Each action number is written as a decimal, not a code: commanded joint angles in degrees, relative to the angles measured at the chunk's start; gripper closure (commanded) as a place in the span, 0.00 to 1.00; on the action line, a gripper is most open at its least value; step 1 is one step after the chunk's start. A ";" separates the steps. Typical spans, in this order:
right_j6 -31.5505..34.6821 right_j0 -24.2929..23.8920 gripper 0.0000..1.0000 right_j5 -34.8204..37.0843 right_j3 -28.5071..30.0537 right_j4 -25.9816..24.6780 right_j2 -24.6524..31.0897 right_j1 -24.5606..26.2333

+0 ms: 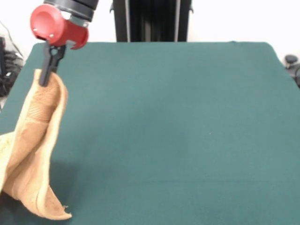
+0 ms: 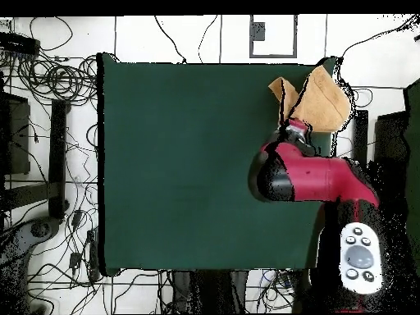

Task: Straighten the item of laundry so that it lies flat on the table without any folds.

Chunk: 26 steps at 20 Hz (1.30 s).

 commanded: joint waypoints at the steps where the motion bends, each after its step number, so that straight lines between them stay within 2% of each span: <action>1: 25.46 6.61 1.00 -1.43 8.61 5.04 -6.13 3.60; 4: 27.69 9.08 1.00 -1.06 9.36 7.26 -8.89 5.06; 11: 34.72 18.10 1.00 5.50 7.26 10.84 -19.91 12.31; 15: 40.77 25.36 1.00 10.42 3.76 12.33 -30.96 19.47; 19: 46.96 30.78 1.00 18.47 1.56 14.76 -40.83 25.97; 23: 54.47 33.96 1.00 24.15 0.27 17.89 -47.23 31.15; 26: 60.02 36.47 1.00 24.46 -0.40 17.98 -52.53 34.05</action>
